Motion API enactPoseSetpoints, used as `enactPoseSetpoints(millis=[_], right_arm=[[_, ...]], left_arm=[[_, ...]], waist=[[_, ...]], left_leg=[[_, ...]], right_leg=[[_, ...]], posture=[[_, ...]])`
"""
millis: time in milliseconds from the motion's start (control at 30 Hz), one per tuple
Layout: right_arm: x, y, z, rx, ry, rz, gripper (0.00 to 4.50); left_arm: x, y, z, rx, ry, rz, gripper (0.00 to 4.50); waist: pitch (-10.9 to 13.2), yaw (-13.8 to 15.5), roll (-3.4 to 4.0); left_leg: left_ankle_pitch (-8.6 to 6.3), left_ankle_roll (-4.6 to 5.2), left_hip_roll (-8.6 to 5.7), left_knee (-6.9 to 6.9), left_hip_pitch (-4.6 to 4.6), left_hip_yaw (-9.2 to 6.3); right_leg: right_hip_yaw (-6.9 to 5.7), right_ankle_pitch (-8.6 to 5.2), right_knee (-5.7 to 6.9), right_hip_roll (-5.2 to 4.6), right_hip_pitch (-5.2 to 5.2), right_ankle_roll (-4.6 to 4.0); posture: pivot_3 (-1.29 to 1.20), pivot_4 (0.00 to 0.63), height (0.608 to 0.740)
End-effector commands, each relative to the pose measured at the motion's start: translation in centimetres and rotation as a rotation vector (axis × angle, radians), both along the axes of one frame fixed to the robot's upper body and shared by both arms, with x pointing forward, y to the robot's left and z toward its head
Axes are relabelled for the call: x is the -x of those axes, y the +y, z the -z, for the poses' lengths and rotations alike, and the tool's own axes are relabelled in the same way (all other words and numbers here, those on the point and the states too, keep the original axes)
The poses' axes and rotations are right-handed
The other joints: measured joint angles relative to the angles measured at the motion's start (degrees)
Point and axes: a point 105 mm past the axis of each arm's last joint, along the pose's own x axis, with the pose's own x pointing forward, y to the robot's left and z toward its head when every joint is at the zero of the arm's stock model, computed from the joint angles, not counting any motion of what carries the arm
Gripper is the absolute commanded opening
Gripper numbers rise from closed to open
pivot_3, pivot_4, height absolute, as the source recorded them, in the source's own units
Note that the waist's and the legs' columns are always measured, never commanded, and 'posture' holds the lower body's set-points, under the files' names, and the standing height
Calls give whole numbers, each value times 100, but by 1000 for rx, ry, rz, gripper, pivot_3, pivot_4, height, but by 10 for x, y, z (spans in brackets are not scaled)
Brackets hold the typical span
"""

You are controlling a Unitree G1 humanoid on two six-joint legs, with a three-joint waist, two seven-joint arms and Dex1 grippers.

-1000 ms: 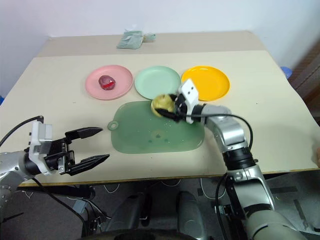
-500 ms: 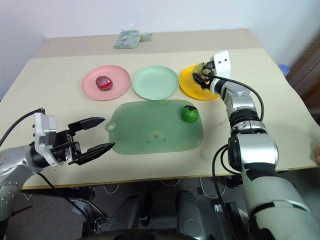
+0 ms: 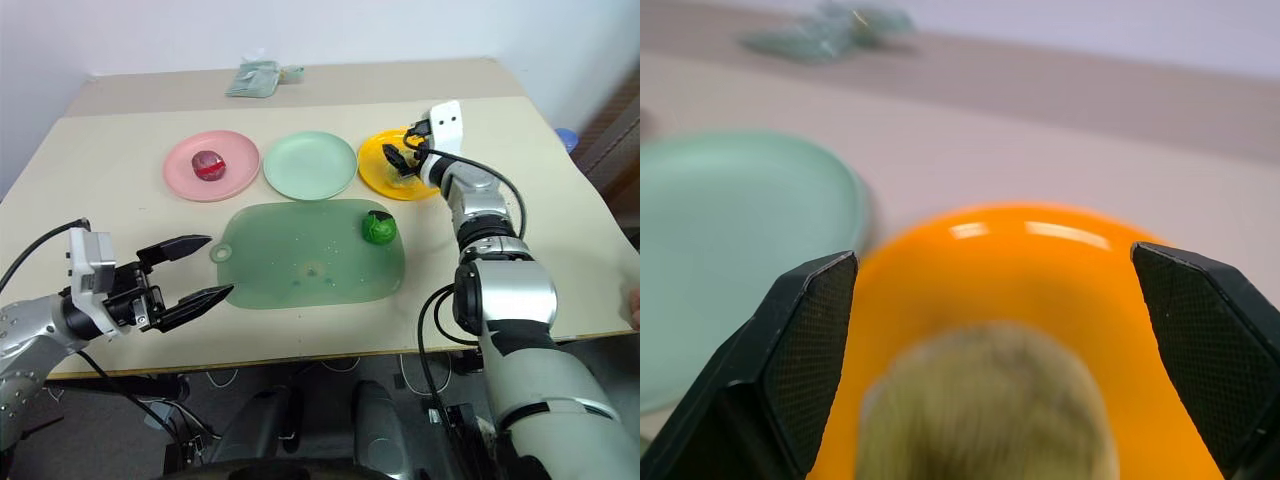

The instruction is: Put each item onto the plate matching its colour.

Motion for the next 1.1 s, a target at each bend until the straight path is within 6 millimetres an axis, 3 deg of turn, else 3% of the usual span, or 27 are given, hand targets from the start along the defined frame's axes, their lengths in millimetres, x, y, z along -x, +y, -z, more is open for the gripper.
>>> enactPoseSetpoints(millis=[33,200,333,533,667,867,1067,1100], right_arm=[[17,-6,-44,-4,-152,-136,4460],[60,-6,-41,-20,-160,-230,4460],[103,2,-15,-28,-60,-299,4460],[131,17,17,-49,81,-344,4460],[128,20,35,-46,124,-329,4460],[101,21,77,-43,198,-287,4460],[86,25,88,-27,206,-294,4460],[83,25,85,-31,192,-287,4222]], left_arm=[[1,-7,-1,9,-11,39,4500],[-5,-11,0,12,-12,66,4500],[-9,-12,0,10,-8,97,4500],[-14,-12,-1,5,-8,124,4500],[-15,-13,-2,5,-11,132,4500],[-12,-13,-2,6,-15,125,4500],[-8,-10,-3,3,-17,95,4500],[-7,-10,-3,3,-16,90,4500]], waist=[[0,23,0],[-4,104,-2],[-2,133,2],[-3,110,1],[-3,118,0],[-4,117,-2],[-4,109,-1],[-4,113,-2]], left_leg=[[0,0,0,0,0,-2],[-1,1,4,5,3,-9],[-1,1,2,12,0,-9],[-2,2,7,16,1,-7],[-2,2,6,20,0,-5],[-1,2,6,20,1,-4],[-1,2,6,20,1,-4],[-1,2,6,20,1,-4]], right_leg=[[-1,3,0,0,1,5],[-4,10,4,1,6,18],[-3,1,8,-8,6,2],[-1,-2,5,-10,6,-2],[-2,-2,2,-11,8,-2],[-3,-2,0,-10,10,-3],[-3,-2,1,-9,9,-2],[-3,-2,1,-9,9,-2]], posture=[[0,150,740],[0,150,740],[0,150,740],[0,150,740],[0,150,740],[0,150,740],[0,150,740],[0,150,740]])
